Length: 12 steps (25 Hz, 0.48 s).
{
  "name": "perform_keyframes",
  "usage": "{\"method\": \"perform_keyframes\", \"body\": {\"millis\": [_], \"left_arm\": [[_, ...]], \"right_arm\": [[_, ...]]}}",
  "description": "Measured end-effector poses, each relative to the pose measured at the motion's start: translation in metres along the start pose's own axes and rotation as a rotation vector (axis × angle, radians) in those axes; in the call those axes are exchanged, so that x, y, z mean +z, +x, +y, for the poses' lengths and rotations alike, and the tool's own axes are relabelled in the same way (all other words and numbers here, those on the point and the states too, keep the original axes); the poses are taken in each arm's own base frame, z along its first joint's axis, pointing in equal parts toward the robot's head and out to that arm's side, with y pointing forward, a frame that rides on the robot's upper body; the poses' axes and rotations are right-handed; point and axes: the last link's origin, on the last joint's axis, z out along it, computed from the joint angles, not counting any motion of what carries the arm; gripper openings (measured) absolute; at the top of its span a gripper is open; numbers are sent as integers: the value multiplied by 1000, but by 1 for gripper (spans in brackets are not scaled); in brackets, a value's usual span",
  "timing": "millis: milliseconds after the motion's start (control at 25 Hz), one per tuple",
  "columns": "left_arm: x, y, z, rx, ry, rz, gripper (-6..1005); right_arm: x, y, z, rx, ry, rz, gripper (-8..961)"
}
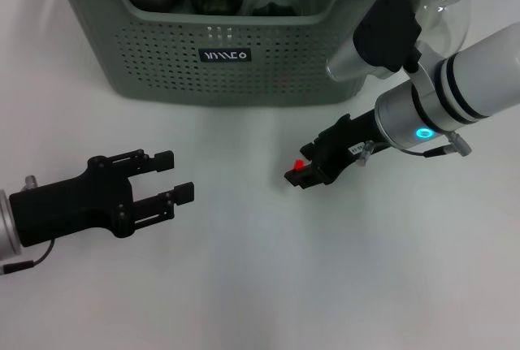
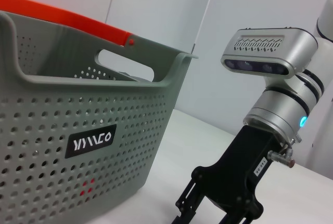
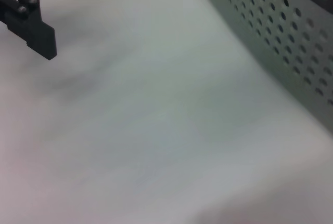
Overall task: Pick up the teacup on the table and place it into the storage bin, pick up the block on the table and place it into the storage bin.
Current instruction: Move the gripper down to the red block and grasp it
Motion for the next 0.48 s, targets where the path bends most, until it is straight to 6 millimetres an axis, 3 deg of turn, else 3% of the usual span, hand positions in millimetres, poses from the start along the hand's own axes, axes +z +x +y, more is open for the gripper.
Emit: {"method": "perform_keyframes", "body": {"millis": [480], "left_arm": [[0,0,0,0,0,0,627]], "right_arm": [[3,1,1,-32,6,1,429]]}}
